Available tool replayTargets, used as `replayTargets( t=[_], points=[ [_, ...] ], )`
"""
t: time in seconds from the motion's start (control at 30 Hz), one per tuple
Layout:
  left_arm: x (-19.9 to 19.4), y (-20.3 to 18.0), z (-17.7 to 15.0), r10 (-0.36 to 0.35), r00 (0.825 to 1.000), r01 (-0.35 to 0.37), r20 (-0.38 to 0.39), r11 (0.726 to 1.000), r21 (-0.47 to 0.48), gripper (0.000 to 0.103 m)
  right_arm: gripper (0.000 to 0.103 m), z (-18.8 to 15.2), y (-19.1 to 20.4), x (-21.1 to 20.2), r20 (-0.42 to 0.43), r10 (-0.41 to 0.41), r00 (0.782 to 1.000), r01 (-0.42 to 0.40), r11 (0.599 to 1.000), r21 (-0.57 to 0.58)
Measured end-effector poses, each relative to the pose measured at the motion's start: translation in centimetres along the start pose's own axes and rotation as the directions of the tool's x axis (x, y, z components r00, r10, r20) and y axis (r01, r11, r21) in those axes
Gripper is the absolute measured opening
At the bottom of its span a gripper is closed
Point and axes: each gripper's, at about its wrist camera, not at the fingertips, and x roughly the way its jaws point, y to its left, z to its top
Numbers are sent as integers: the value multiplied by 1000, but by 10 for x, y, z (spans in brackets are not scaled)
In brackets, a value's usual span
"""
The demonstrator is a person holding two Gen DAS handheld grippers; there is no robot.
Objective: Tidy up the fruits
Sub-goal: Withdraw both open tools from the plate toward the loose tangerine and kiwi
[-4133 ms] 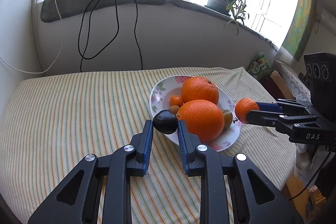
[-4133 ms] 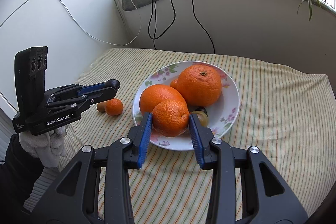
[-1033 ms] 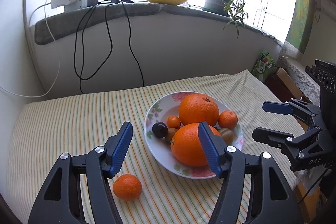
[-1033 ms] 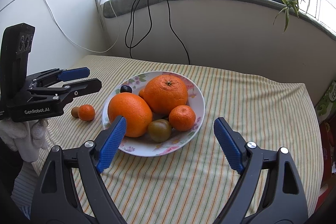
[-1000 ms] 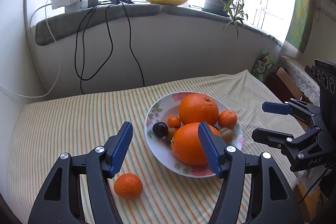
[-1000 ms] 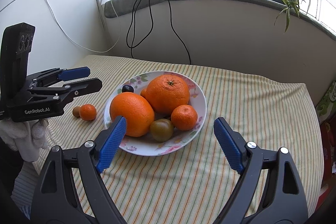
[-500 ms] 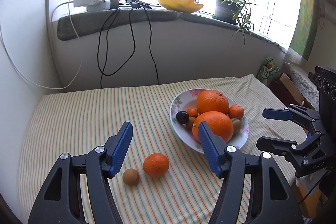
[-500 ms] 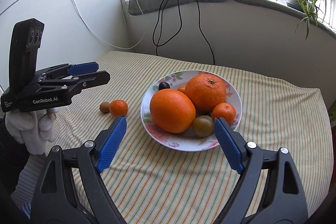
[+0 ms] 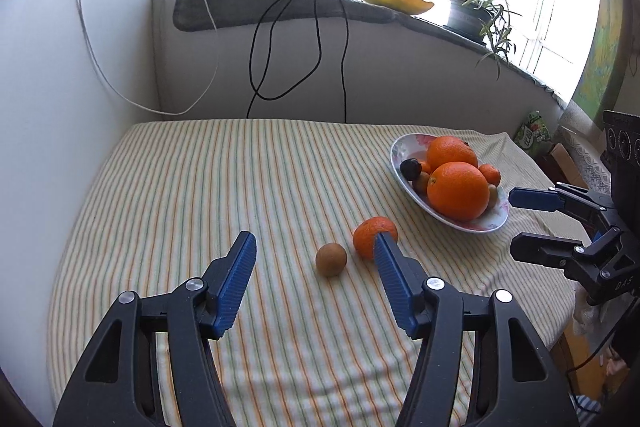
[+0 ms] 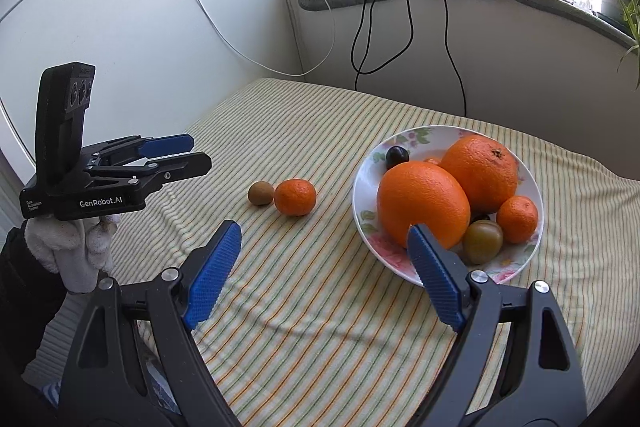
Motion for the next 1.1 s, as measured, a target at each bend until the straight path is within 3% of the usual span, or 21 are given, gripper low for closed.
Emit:
replayTargets(
  t=[0.33,1.1],
  points=[
    [-1,10,-18,-4,1000,4,-22,1000,-27,57,81,3,19,18,-34,42,999,-42,999,-9],
    [9,11,-22,-13,999,11,-41,999,-39,57,63,2,31,49,-83,43,996,-41,999,19]
  ],
)
